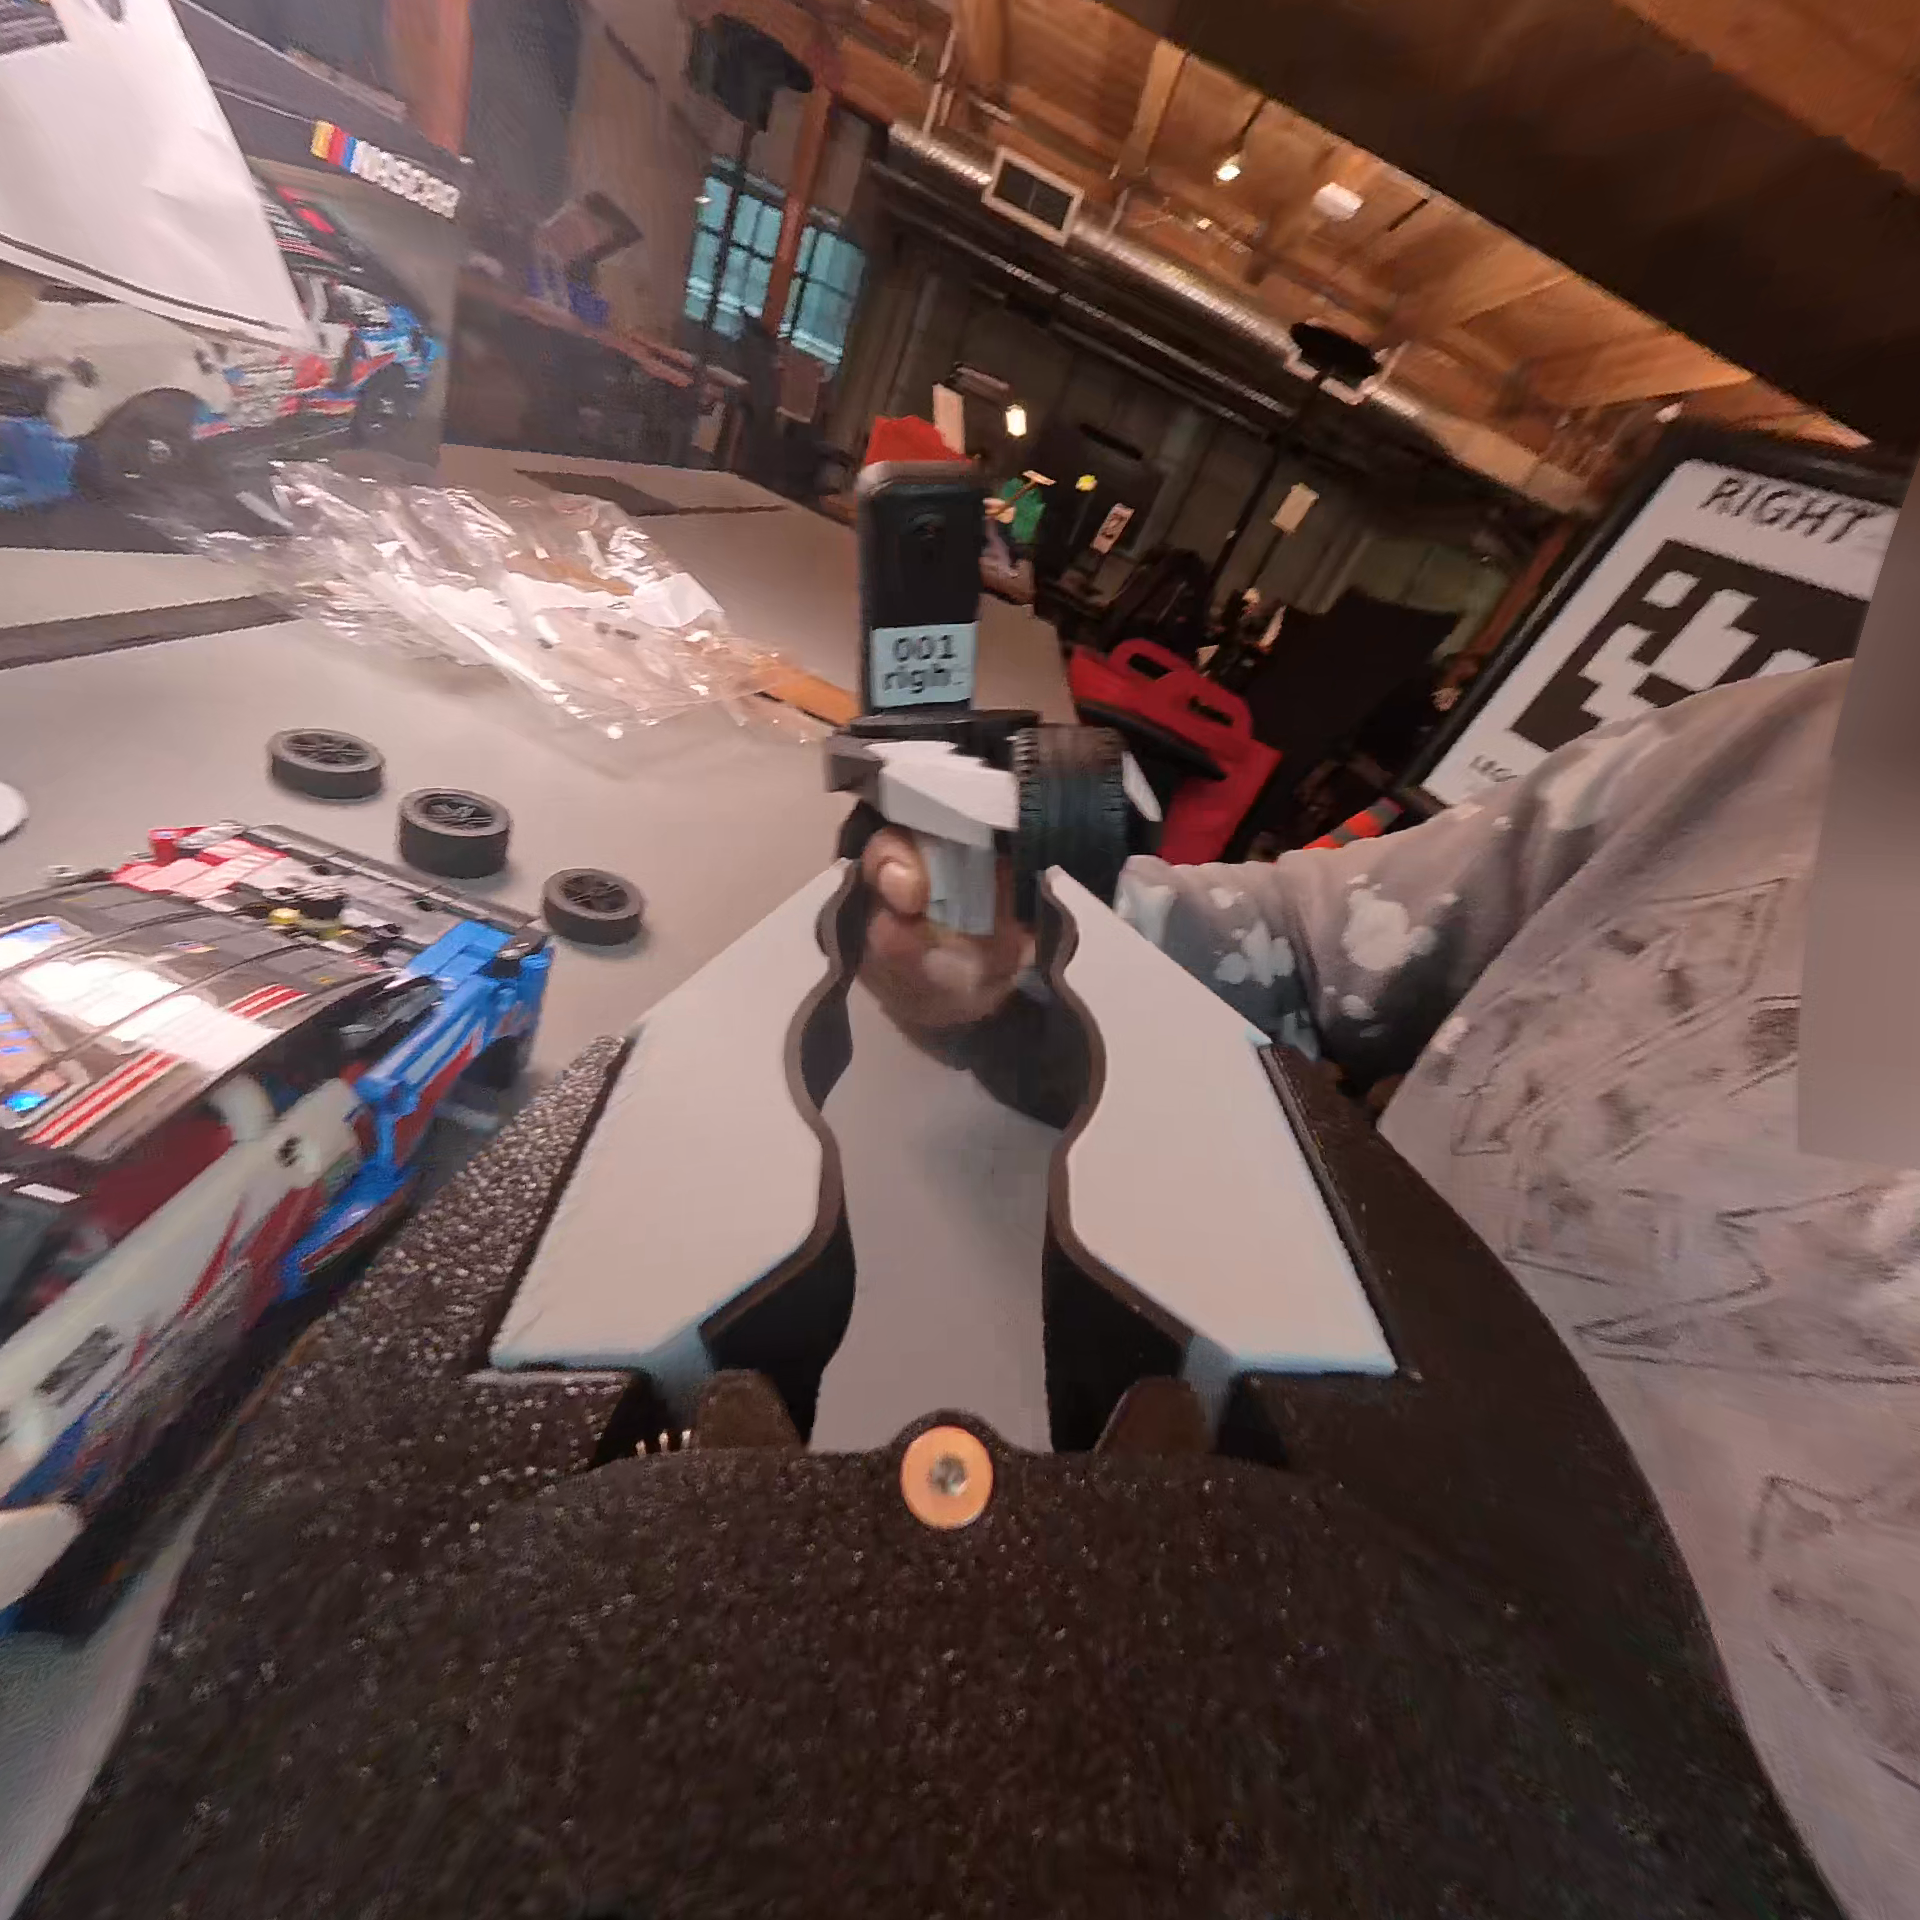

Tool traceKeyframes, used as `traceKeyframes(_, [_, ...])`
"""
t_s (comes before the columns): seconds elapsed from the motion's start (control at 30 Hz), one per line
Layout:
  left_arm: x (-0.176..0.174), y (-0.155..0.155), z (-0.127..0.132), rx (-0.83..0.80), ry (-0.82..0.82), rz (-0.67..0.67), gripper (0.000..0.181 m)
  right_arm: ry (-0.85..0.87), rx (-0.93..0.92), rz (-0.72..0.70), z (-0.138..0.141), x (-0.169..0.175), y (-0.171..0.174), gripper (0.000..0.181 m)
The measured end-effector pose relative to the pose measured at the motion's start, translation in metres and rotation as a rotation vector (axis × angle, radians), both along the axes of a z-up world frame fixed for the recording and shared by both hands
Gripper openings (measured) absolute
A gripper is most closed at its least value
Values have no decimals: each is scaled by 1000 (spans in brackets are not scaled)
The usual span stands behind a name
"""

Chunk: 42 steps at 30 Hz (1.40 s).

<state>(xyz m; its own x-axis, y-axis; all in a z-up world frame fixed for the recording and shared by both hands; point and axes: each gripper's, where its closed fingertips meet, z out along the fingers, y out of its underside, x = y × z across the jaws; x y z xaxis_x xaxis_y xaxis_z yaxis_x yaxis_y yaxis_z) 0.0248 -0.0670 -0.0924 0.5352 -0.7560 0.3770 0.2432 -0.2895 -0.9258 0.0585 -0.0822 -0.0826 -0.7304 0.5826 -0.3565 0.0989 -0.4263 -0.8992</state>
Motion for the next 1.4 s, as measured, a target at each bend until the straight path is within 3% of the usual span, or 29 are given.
traceKeyframes(0.13, [22, -16, 9, -14, -82, -124, 32, -33, -79, -39, -4, -8, 14, 21])
traceKeyframes(0.23, [15, -7, 2, 6, -9, -34, 7, -54, -65, -57, -8, -12, 14, 22])
traceKeyframes(0.33, [10, -3, 0, -7, -9, 0, 9, -65, -50, -102, -9, -17, 15, 22])
traceKeyframes(0.43, [10, -1, -4, -16, 16, 13, 31, -80, -23, -127, -14, -20, 16, 22])
traceKeyframes(0.5, [11, 1, -8, -30, 28, 13, 21, -80, -31, -116, -14, -19, 14, 21])
traceKeyframes(0.77, [22, -9, -3, -76, -112, -139, 20, -73, -31, -24, -10, -11, 0, 20])
traceKeyframes(1.07, [29, -18, -2, -71, -83, -186, 18, -64, -94, 84, -7, -2, -7, 20])
traceKeyframes(1.27, [28, -16, -7, -87, -46, -169, 10, -81, -81, 114, -11, 0, -7, 20])
traceKeyframes(1.4, [25, -13, -14, -83, 12, -114, 5, -97, 8, 58, -19, -2, -6, 19])
